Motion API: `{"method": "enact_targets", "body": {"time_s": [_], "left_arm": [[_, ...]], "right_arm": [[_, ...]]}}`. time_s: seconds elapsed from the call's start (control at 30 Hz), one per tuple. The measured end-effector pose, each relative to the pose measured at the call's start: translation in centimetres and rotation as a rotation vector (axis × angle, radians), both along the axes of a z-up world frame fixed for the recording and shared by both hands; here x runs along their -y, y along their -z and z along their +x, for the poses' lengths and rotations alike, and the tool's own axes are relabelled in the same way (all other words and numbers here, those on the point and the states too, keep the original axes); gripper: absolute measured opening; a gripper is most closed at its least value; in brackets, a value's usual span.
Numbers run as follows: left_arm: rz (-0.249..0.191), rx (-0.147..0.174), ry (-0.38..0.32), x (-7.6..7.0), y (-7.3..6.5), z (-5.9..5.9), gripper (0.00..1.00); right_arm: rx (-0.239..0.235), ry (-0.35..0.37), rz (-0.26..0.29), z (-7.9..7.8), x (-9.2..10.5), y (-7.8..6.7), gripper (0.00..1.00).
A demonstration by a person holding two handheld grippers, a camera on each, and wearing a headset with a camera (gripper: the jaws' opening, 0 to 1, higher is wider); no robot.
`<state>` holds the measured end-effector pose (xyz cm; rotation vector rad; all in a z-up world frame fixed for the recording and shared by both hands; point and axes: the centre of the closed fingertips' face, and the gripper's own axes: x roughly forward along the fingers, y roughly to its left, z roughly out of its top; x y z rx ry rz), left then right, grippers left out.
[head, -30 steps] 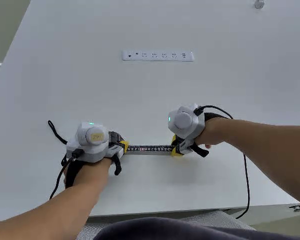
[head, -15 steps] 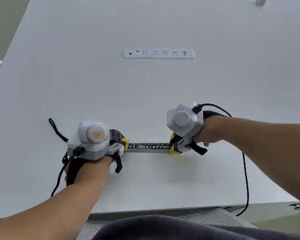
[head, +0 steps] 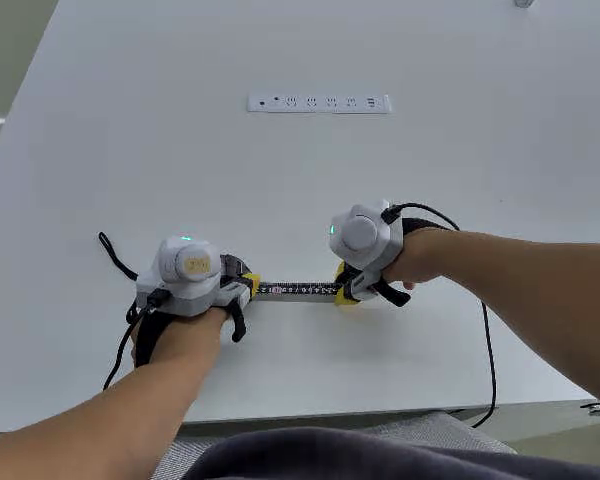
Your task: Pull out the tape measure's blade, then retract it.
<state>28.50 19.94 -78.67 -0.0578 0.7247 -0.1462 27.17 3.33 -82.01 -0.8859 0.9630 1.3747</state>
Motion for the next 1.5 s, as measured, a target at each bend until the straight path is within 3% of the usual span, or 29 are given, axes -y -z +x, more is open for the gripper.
{"method": "enact_targets", "body": {"time_s": [1.5], "left_arm": [[-0.001,0.000,0.004,0.0,0.1,0.1,0.61]], "right_arm": [[0.002,-0.016,0.021,-0.3,-2.7,0.1,0.15]]}}
